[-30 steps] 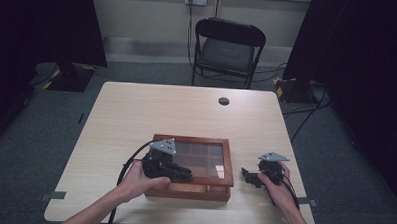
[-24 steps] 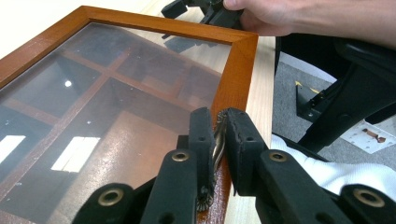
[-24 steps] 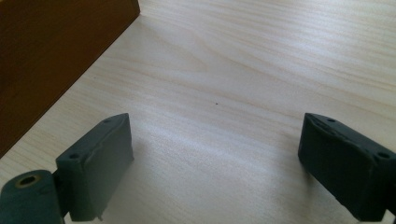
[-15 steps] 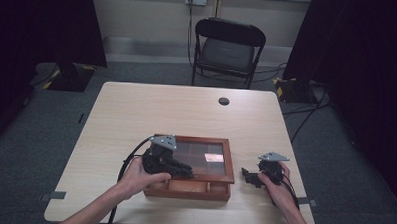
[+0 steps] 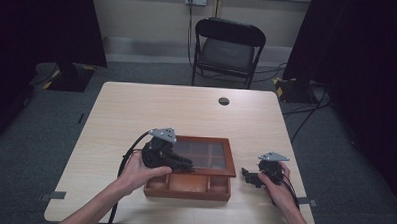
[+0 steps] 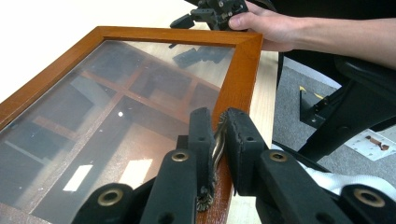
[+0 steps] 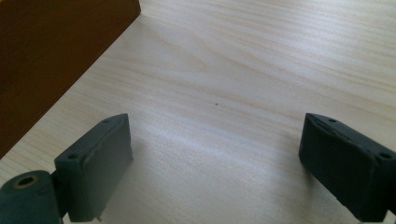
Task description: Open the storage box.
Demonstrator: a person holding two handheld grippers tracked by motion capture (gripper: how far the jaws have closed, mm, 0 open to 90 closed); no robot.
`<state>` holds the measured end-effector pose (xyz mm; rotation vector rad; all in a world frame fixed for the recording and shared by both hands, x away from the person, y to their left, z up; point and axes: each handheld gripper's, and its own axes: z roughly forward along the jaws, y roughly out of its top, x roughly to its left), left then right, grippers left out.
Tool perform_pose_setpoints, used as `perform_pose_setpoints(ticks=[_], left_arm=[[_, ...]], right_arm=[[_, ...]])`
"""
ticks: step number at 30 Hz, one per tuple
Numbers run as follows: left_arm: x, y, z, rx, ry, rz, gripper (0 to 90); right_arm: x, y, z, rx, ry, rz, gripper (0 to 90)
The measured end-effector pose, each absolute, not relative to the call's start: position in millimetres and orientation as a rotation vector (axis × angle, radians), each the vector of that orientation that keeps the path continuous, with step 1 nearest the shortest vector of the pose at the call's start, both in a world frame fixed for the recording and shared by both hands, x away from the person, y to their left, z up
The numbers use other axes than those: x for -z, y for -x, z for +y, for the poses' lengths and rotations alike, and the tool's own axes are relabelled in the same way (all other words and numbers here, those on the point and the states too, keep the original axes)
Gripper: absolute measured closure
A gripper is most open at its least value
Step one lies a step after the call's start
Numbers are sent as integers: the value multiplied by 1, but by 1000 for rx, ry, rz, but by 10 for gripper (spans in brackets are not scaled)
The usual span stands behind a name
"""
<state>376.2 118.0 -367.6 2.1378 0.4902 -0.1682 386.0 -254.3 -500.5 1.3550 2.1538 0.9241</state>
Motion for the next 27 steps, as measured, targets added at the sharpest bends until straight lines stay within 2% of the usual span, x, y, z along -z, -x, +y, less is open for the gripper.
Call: perform_pose_setpoints(ticks=[27], left_arm=[[347, -391, 115, 159, -2129, 535, 810]], right_arm=[[500, -386, -254, -921, -1357, 2155, 82]])
